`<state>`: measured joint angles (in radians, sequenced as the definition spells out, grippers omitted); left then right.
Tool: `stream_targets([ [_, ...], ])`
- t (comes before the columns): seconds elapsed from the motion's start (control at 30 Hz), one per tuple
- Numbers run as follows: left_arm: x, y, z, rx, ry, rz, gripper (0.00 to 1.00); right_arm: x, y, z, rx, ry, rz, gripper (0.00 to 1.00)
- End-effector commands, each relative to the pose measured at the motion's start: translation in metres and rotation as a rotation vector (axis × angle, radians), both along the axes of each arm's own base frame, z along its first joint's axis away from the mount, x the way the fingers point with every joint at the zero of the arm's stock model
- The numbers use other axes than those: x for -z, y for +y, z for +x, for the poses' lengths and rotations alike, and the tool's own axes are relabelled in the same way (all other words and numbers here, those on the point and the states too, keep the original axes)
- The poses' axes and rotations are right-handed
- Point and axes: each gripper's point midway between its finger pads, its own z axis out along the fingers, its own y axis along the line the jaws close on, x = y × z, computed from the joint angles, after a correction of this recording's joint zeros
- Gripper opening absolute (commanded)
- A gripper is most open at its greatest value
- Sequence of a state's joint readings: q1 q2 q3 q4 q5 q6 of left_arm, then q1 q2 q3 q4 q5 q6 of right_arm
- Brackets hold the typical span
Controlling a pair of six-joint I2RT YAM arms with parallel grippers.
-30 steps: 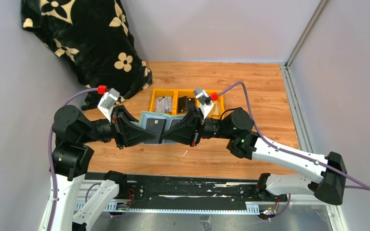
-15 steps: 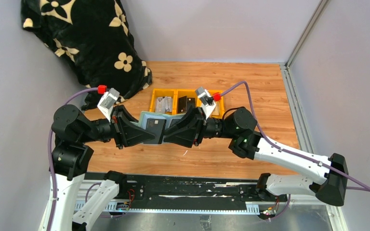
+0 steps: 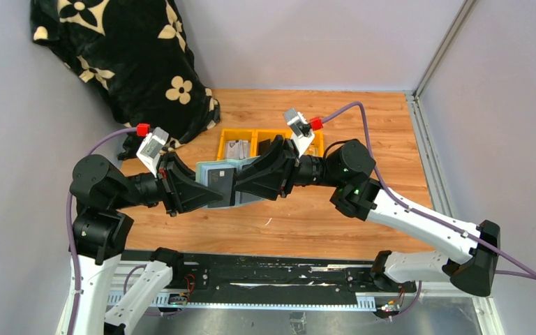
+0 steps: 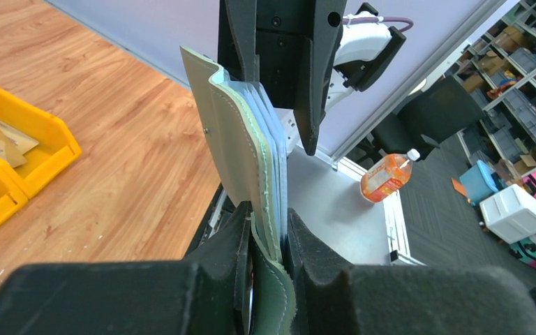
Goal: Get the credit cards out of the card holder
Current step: Remove the credit card from the card holder.
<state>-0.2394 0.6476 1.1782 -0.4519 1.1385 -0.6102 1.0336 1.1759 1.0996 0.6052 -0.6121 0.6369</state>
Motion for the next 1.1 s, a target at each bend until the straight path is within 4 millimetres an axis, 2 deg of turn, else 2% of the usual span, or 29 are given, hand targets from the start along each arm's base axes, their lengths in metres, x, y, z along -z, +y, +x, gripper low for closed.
stream_targets([
  [0.0, -0.01, 0.001, -0.037, 0.148, -0.026, -0.007, 0.08, 0.001, 0.01, 0.025, 0.081, 0.002, -0.025, 0.38],
  [0.17, -0.011, 0.002, -0.038, 0.149, -0.033, -0.009, 0.08, 0.014, 0.016, 0.025, 0.083, 0.016, -0.061, 0.37],
  [0.23, -0.01, 0.001, -0.037, 0.148, -0.03, -0.008, 0.08, 0.017, 0.02, 0.022, 0.062, 0.019, -0.072, 0.27],
  [0.33, -0.01, 0.002, -0.037, 0.148, -0.037, -0.008, 0.09, 0.018, 0.023, 0.017, 0.027, 0.029, -0.074, 0.07],
  [0.4, -0.009, 0.002, -0.038, 0.147, -0.04, -0.006, 0.12, 0.018, 0.023, 0.014, 0.007, 0.036, -0.072, 0.0],
  [0.53, -0.005, 0.001, -0.035, 0.137, -0.04, -0.005, 0.21, 0.02, 0.022, 0.007, -0.026, 0.036, -0.065, 0.0],
  [0.7, 0.001, -0.001, -0.027, 0.136, 0.0, -0.016, 0.22, 0.028, 0.024, 0.002, -0.042, 0.046, -0.081, 0.0],
  [1.07, -0.006, -0.003, -0.025, 0.162, 0.001, -0.034, 0.26, 0.045, 0.035, 0.003, -0.045, 0.067, -0.133, 0.0],
])
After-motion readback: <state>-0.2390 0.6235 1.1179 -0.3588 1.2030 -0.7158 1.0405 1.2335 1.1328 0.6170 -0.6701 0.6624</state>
